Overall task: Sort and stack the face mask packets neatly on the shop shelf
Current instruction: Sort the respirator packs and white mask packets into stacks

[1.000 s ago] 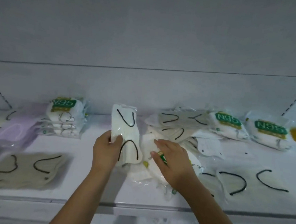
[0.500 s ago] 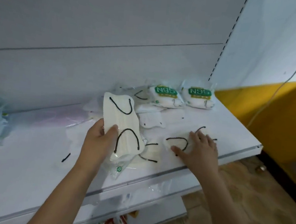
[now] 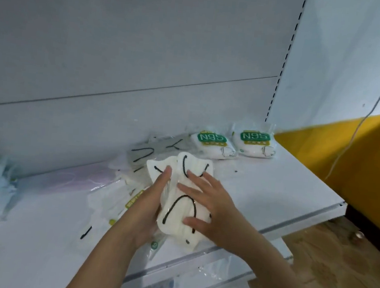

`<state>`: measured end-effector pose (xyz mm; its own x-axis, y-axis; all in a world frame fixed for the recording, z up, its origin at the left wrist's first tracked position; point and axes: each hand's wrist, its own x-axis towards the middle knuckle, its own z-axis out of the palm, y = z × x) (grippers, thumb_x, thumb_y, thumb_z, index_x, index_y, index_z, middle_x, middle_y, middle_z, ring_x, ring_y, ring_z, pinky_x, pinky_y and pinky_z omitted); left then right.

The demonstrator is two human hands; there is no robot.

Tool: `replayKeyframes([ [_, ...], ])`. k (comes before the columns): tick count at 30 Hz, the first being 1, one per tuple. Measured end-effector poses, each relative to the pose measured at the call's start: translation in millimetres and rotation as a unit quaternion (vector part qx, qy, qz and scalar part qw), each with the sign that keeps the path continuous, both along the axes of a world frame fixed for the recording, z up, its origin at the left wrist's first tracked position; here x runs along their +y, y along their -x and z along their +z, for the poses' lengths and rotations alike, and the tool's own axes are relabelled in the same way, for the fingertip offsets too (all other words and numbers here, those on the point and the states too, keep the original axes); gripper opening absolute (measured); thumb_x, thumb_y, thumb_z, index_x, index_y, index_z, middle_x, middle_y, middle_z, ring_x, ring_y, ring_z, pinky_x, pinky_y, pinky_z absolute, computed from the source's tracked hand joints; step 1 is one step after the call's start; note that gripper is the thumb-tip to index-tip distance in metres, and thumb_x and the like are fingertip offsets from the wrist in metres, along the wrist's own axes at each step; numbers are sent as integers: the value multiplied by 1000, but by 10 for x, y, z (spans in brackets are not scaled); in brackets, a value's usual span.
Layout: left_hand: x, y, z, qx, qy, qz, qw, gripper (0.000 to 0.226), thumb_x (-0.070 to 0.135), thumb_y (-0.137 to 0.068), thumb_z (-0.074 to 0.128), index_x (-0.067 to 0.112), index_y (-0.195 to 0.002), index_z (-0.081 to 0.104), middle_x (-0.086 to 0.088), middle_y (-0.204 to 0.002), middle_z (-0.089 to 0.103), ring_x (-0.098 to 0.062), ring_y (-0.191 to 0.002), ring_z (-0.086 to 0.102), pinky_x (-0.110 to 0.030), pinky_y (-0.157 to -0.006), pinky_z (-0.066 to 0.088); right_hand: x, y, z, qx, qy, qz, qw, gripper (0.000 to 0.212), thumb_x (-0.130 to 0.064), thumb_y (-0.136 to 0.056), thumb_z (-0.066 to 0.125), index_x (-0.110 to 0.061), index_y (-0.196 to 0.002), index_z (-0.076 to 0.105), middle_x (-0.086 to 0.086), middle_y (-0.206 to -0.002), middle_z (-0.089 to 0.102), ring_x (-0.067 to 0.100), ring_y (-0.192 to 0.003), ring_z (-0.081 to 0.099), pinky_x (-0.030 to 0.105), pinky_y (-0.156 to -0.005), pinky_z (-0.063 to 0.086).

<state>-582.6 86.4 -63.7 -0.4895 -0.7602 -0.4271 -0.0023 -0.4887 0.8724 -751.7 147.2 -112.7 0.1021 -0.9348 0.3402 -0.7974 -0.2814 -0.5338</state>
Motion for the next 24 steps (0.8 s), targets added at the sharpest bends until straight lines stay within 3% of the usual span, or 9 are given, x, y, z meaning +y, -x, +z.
replayKeyframes([
  [3,-30,-127,-5,-56,75,-5,996,31,23,-93,68,11,-121,69,-12,-108,76,-29,-101,73,-43,-86,59,-16,-83,-5,-108,-96,49,988,83,-45,-86,71,-41,-151,21,-32,-159,7,-8,-147,1,19,-120,11],
  [6,-159,-293,-147,-129,88,112,981,19,14,-94,67,10,-113,70,-8,-97,78,-28,-91,74,-38,-77,59,26,-50,-68,-163,-70,-126,976,74,-51,-86,67,-36,-149,30,-28,-148,31,-3,-139,32,22,-114,29],
  [8,-205,-371,-211,-146,67,169,972,14,13,-97,62,10,-109,69,-8,-94,78,-29,-89,74,-42,-79,59,46,-10,-132,-42,-106,-225,968,73,-58,-85,64,-29,-146,35,-16,-140,44,10,-129,43,25,-106,36],
  [10,-224,-406,-237,-152,49,181,971,14,13,-98,58,9,-106,69,-11,-93,77,-33,-89,73,-50,-85,59,44,-4,-195,97,-167,-224,955,75,-63,-84,61,-28,-145,35,-12,-137,47,13,-127,43,27,-103,35],
  [12,-237,-405,-244,-153,49,180,970,14,12,-98,57,8,-104,69,-11,-91,78,-34,-88,73,-52,-88,57,34,-5,-180,111,-197,-200,953,57,-62,-83,63,-34,-131,46,-15,-121,54,11,-117,47,26,-96,34],
  [15,-261,-387,-224,-156,63,189,968,15,11,-98,56,7,-104,69,-12,-93,77,-33,-89,73,-49,-89,57,6,78,-117,42,-185,-182,965,22,-47,-82,71,-38,-93,54,-15,-88,53,10,-93,47,24,-80,33],
  [18,-254,-380,-160,-152,72,189,967,18,16,-99,57,9,-110,68,-11,-98,77,-33,-93,73,-52,-93,55,-5,346,-18,-71,-182,-209,958,20,-23,-80,73,-31,-75,55,-10,-79,56,13,-81,52,14,-65,36],
  [21,-227,-365,-90,-120,61,191,972,18,17,-100,57,10,-113,67,-11,-104,76,-33,-99,71,-52,-96,53,63,681,240,-190,-181,-259,930,19,-13,-82,74,-24,-77,59,-4,-76,61,11,-67,55,16,-58,40],
  [24,-206,-302,-64,-61,36,187,980,19,14,-100,56,7,-113,67,-12,-104,76,-33,-100,70,-47,-91,55,202,909,642,-366,-98,-308,873,18,-7,-86,74,-17,-98,64,4,-96,63,17,-79,62,25,-61,54],
])
